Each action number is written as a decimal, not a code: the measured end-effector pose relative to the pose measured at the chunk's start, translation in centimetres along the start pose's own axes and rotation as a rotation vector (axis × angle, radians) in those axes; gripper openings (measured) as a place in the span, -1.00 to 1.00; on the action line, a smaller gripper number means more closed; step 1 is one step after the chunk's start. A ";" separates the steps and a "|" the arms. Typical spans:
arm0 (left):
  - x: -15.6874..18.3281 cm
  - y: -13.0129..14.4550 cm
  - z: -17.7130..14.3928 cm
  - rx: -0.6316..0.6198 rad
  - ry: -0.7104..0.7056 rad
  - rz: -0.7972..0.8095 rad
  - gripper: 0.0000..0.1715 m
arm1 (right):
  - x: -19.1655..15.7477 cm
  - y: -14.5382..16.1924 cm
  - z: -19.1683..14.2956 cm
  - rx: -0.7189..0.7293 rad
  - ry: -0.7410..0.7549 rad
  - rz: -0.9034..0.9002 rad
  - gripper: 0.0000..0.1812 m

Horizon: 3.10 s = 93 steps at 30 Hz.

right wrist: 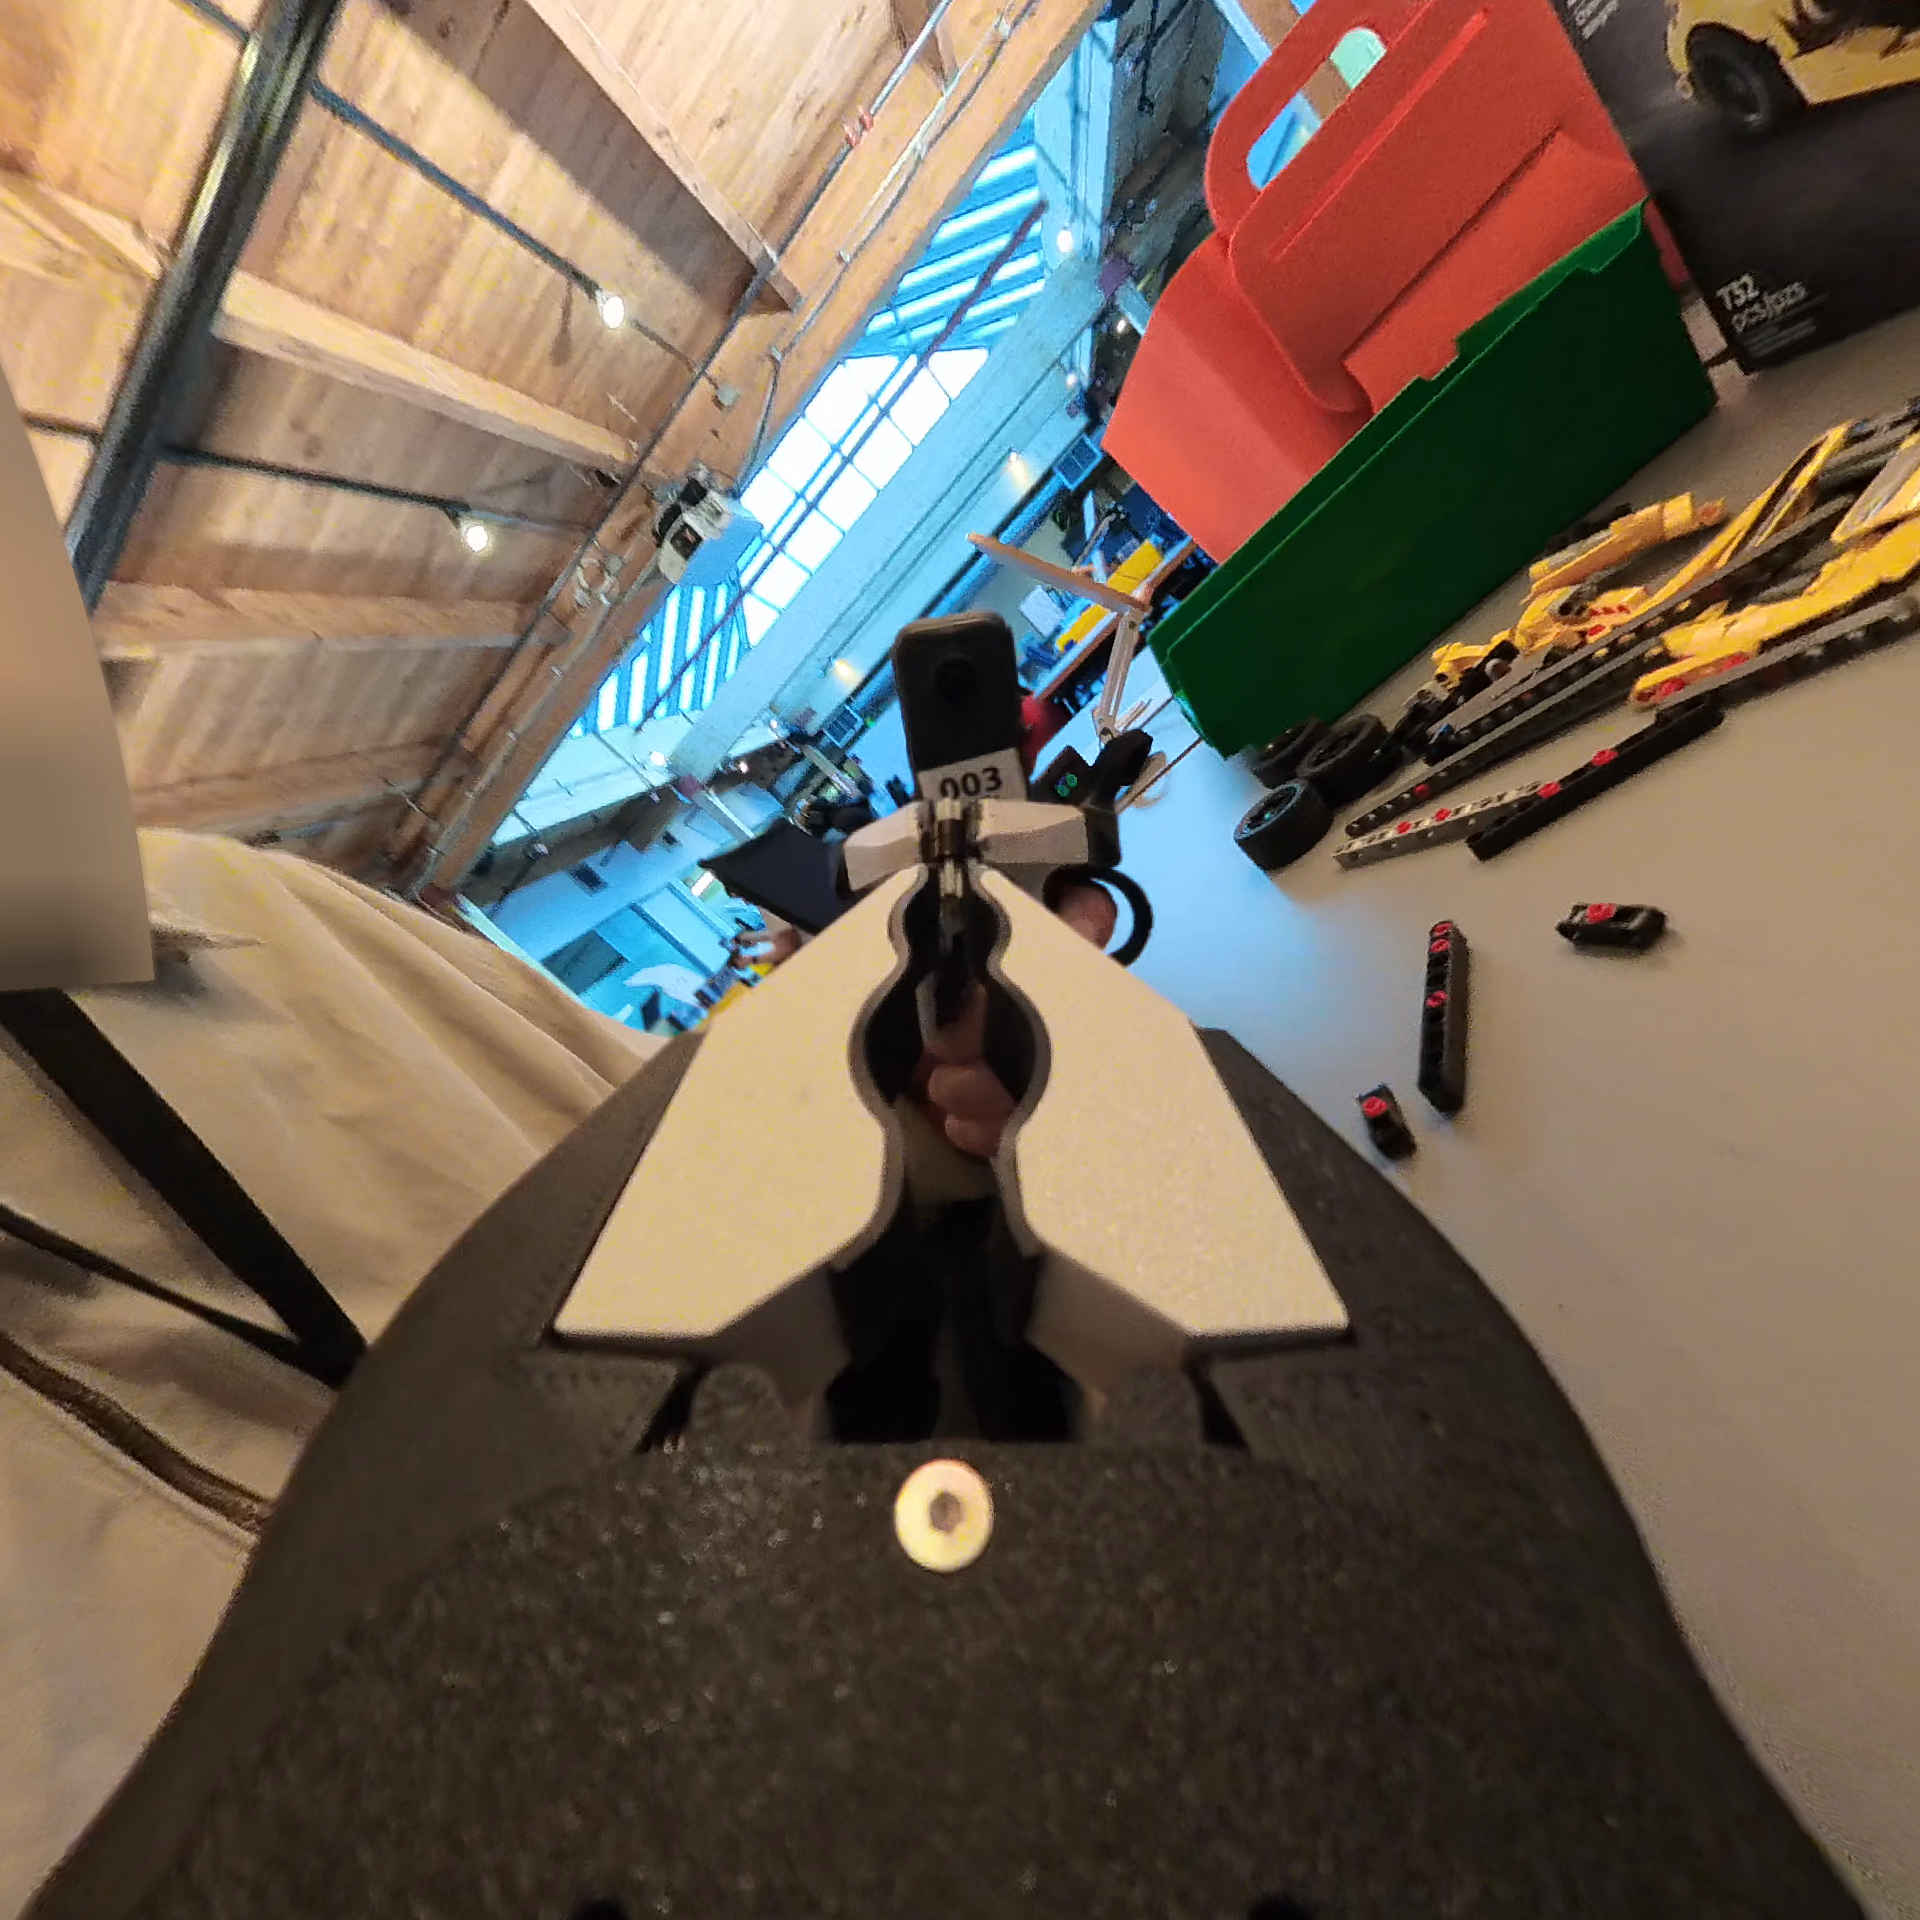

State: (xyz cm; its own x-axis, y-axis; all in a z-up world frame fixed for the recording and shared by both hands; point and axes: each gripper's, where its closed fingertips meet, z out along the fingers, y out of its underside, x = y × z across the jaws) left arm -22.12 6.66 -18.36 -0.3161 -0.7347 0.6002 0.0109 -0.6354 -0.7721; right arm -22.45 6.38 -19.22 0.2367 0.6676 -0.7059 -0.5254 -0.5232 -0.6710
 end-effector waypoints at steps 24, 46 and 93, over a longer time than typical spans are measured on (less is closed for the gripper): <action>0.5 2.1 0.9 -0.124 -0.014 0.121 -0.96 | -0.1 -0.4 -1.1 -0.051 -0.006 -0.025 -0.79; -0.4 2.6 1.7 -0.105 -0.037 0.016 -0.96 | 0.6 -0.1 -0.1 0.004 -0.017 0.039 -0.94; -3.6 4.1 1.9 -0.124 -0.156 -0.146 -0.96 | 3.8 0.6 -0.2 -0.086 0.093 0.128 -0.94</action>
State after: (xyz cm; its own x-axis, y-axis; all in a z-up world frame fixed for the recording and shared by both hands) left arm -19.17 6.26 -23.34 -0.1554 -0.6715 0.7246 -0.1441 -0.7102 -0.6891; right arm -21.75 8.53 -22.37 0.2488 0.5432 -0.8019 -0.4849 -0.6468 -0.5886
